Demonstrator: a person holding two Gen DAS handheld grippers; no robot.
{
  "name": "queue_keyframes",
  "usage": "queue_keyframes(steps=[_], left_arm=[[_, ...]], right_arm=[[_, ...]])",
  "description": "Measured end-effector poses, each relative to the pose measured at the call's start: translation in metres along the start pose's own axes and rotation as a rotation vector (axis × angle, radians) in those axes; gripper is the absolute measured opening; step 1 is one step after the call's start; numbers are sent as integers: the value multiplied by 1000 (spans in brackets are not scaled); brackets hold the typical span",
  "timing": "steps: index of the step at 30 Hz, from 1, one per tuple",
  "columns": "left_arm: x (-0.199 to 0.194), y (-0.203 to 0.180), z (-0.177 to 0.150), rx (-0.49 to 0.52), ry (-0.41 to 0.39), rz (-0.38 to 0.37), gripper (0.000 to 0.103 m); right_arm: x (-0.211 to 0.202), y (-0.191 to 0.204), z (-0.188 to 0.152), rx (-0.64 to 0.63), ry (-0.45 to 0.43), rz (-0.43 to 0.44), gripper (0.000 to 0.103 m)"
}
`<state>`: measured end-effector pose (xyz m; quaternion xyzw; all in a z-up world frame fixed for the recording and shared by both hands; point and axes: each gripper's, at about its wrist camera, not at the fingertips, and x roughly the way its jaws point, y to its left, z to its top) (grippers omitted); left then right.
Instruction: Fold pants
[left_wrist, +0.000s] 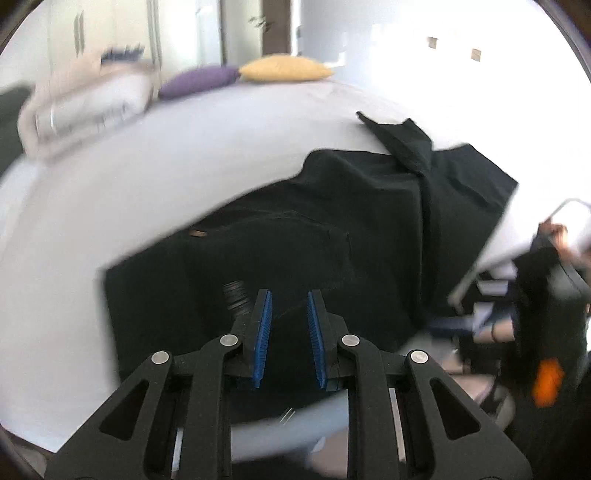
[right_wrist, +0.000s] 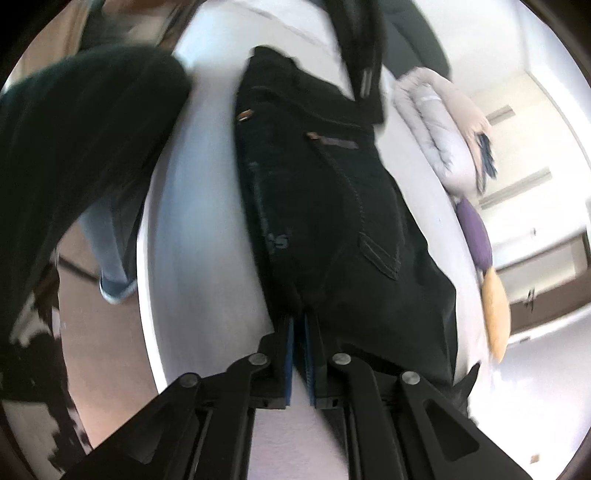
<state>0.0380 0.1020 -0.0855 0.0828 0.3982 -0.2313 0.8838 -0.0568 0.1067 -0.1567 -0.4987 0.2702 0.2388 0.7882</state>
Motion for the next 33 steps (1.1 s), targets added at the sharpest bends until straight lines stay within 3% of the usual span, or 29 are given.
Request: queue_keyframes(steps=[2,3,4,8,11,16,19,21,27,31,32,33], left_arm=[[36,-3,3,-70,70,-22,19],[60,-4,0,-100,131,-20,19],[69,-4,-4,-110,131,1,19],[71,12,-8,-247,87,-46,19],[73,16,-10,-262,79,-42,19],[81,14,-10,-278,87,-21,19],[85,12,-13,-304,83,-36,19],[82,14,-19,-313,76,-42,19],[76,21,-29,-313,71,-44,19],[80,21,-26,-317,74,-50,19],[80,21,-27,-318,74,-51,19],[80,21,-26,-318,74,-51,19]], right_arm=[[-5,-10,-5,88,-18,1,33],[-7,-14,-8,121,-23,12,70],[-11,-20,-12,168,-32,31,92],[-36,-63,-36,418,-88,127,86],[-35,-136,-67,704,-91,150,79],[1,-277,-152,1301,-110,163,74],[43,-328,-200,1553,-28,156,68],[70,-349,-214,1614,21,165,67],[134,-378,-200,1529,184,110,67],[171,-383,-196,1537,303,66,66],[175,-384,-193,1520,304,58,63],[178,-385,-189,1487,304,51,47]])
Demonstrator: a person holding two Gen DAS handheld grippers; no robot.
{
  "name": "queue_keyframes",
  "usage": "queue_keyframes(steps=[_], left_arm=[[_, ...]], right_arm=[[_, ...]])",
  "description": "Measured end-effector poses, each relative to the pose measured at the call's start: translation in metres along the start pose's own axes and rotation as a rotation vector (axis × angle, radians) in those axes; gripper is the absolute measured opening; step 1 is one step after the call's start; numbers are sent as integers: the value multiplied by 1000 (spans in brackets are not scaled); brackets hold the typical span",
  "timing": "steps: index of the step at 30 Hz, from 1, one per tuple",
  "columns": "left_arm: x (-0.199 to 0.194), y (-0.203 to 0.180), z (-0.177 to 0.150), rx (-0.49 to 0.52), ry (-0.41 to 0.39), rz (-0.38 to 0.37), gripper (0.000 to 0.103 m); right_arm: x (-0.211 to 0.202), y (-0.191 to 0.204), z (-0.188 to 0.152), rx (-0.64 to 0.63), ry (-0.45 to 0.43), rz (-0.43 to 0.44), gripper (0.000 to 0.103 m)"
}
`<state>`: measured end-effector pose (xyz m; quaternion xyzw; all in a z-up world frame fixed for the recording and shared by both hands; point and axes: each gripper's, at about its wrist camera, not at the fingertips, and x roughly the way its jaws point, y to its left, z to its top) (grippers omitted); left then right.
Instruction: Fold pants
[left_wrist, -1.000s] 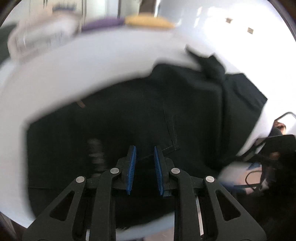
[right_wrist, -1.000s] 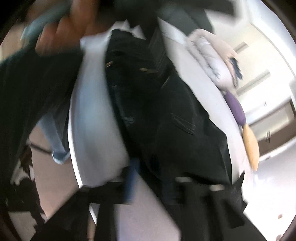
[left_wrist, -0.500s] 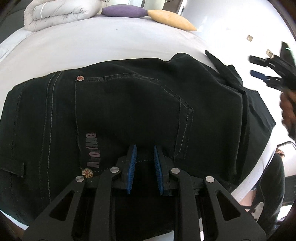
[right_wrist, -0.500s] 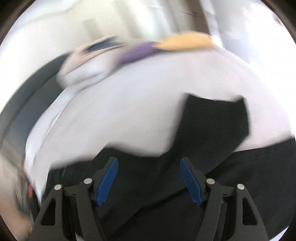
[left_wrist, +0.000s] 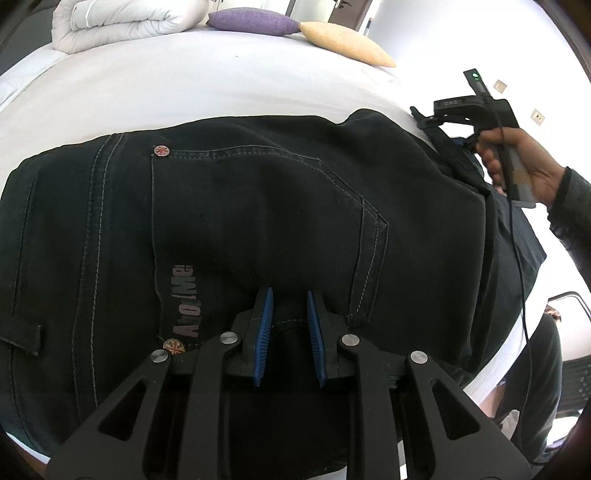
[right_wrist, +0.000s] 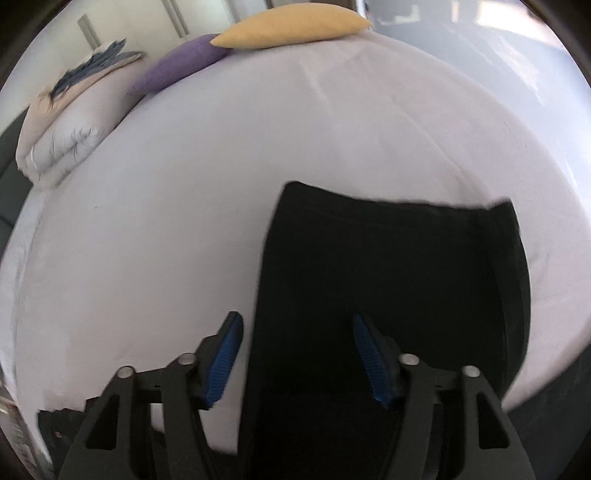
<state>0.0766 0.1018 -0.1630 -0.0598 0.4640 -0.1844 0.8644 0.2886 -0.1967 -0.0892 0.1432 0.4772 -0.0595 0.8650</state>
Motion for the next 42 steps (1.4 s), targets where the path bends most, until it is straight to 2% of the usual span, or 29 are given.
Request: queue_keyframes(steps=[1,2,4,7,10,14,16,19,21,23,26,27,28,30,33,35,36,37,39,42], left_arm=[[0,0,0,1,1,1,19],[0,0,1,2,3,1,19],[1,0,1,5,6,1,19],[2,-2,2,7,7,3,19],[2,-2,3,7,7,4,19],[2,-3,3,9,8,10,19],[1,-4,3,12,8,16,19],[3,-7,3,19,14,28,19],[3,-9,5,20,22,33,19],[4,-12,7,22,32,39,19],[6,-15,11,17,44,47,19],[6,-16,11,15,46,51,19],[7,-17,12,16,47,54,19],[8,-19,13,15,50,64,19],[7,-22,15,17,53,71,19],[8,-22,15,16,54,72,19],[8,-23,15,17,54,73,19],[8,-22,15,17,54,74,19],[8,-23,15,18,54,73,19],[9,-23,15,25,62,74,19]], right_arm=[[0,4,1,-20,-1,-4,18],[-2,4,1,-25,-3,2,6],[-12,-6,1,4,-24,40,4],[-42,-36,-4,53,-104,79,4],[-85,-82,-20,162,-194,161,4],[-145,-160,-68,342,-315,240,4],[-168,-198,-108,449,-359,259,4],[-172,-249,-169,602,-366,254,4],[-157,-269,-199,692,-330,247,4],[-139,-284,-228,799,-299,289,4],[-139,-292,-245,828,-338,344,6],[-140,-292,-245,832,-345,360,11],[-140,-294,-246,840,-349,381,27],[-139,-295,-243,856,-381,434,48],[-145,-304,-240,856,-395,398,49],[-140,-304,-232,854,-380,401,35],[-138,-310,-232,857,-365,396,9],[-135,-317,-235,871,-349,387,5],[-133,-330,-246,925,-353,419,3],[-141,-329,-252,935,-361,394,3]])
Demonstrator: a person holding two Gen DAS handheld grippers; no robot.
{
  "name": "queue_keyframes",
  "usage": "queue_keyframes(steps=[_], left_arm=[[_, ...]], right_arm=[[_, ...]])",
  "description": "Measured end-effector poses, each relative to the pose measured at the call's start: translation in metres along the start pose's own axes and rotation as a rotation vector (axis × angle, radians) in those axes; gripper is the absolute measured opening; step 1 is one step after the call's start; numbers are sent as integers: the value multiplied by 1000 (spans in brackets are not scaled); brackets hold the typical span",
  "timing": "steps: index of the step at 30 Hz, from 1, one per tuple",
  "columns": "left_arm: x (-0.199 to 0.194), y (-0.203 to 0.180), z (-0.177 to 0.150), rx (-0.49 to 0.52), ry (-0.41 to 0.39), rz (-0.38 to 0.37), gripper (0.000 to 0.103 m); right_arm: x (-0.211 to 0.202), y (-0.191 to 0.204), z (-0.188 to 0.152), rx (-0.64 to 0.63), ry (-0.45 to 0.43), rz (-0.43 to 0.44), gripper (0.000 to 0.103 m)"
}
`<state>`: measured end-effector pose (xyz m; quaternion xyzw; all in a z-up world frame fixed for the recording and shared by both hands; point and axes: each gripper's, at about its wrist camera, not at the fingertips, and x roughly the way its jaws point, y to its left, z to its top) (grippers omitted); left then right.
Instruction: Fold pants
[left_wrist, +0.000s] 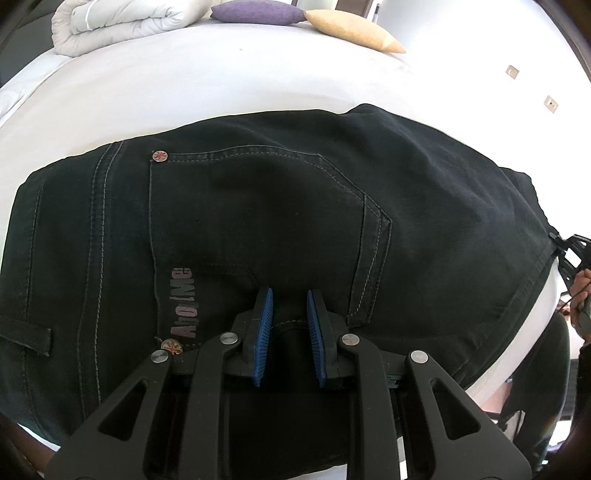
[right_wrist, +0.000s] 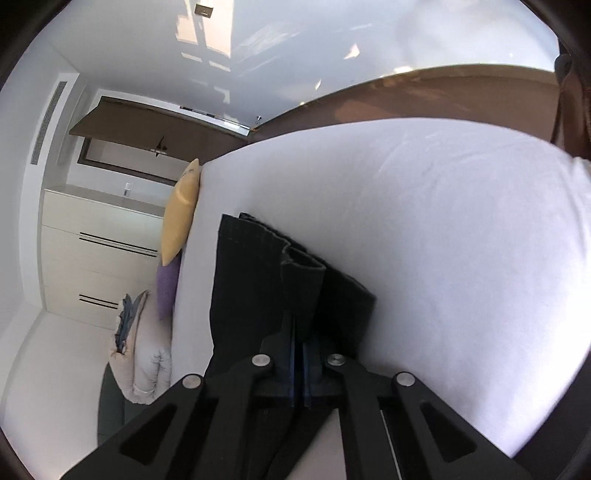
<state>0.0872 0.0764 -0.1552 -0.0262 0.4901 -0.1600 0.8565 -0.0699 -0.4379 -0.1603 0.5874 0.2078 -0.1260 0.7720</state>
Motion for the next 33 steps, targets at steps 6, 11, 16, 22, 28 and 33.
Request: queue_keyframes(steps=[6,11,16,22,28,33], left_arm=[[0,-1,2,13,9,-6,19],[-2,0,1,20,2,-4,19],[-5,1,-3,14,-13,-8,19],[-7,5,-8,8,-29,-15,19],[-14,12,-16,-6,-55,-38,19],[-16,15,-19,-5,-60,-40,19]], right_arm=[[-7,-5,4,28,-5,-3,3],[-9,-1,3,12,-11,-24,2],[-11,-11,8,25,4,14,1],[-48,16,5,-125,-90,-118,59],[-38,75,-57,-319,149,16,51],[17,124,-155,-365,558,198,40]])
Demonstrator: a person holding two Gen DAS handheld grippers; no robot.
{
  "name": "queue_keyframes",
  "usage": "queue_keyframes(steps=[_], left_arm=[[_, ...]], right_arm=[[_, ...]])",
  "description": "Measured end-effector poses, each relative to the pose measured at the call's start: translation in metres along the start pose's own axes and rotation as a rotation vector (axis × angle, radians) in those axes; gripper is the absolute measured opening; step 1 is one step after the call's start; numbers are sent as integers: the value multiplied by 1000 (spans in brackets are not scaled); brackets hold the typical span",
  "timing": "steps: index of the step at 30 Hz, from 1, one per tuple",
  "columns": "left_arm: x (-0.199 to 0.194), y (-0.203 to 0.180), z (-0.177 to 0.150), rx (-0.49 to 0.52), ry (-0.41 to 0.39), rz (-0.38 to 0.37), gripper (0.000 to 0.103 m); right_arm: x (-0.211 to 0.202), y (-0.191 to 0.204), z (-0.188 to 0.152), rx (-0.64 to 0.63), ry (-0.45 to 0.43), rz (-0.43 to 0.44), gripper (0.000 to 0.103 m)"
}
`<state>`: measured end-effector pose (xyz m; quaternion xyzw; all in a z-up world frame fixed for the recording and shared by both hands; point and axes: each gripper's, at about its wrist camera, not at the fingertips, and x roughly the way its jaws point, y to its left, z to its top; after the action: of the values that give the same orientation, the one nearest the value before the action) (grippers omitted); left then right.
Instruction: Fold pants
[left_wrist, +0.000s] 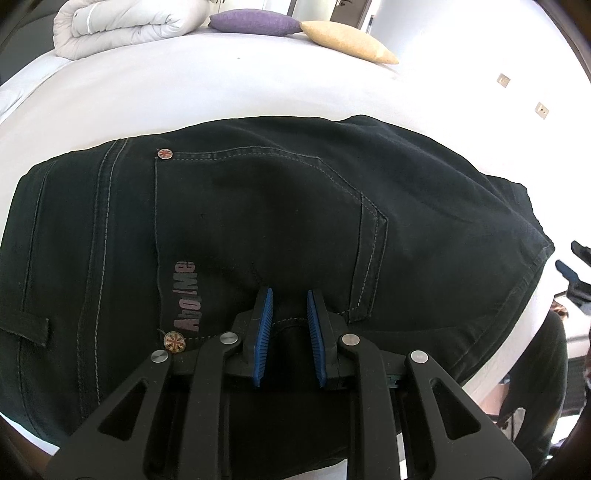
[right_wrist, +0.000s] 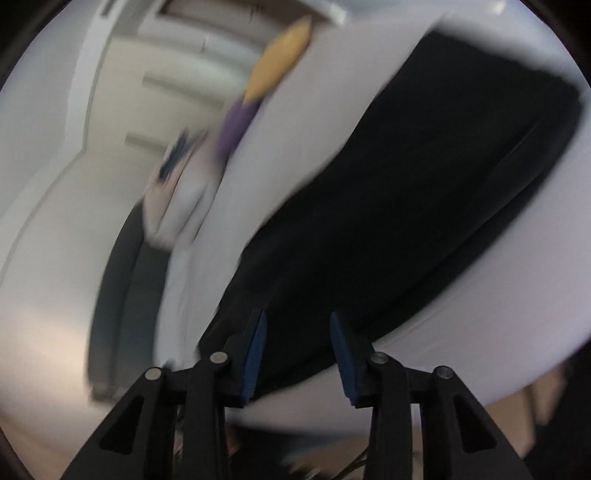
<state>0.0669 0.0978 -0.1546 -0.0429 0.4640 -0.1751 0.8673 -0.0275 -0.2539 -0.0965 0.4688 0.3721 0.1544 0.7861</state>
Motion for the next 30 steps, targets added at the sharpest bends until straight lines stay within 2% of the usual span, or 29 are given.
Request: queue_keyframes(steps=[2,4,8,14,23,27,30], left_arm=[[-2,2,-1,0,0,-6,19],[-1,2,0,-6,-1,-14,19],[-3,5,-1,-10,-6,-21,19],[-6,10,-1,-14,-7,-38,19],[-15,11,0,-8,16,-39,19],[-19,11,-1,8,25,-33,19],[-22,10,-3,20,30,-29,19]], right_arm=[[31,9,-10,20,93,56,40],[59,15,-20,36,177,58,40],[94,15,-34,60,277,53,40],[117,0,-41,111,303,42,40],[144,6,-41,117,318,53,37],[155,10,-42,69,337,29,7],[152,9,-50,35,331,12,3]])
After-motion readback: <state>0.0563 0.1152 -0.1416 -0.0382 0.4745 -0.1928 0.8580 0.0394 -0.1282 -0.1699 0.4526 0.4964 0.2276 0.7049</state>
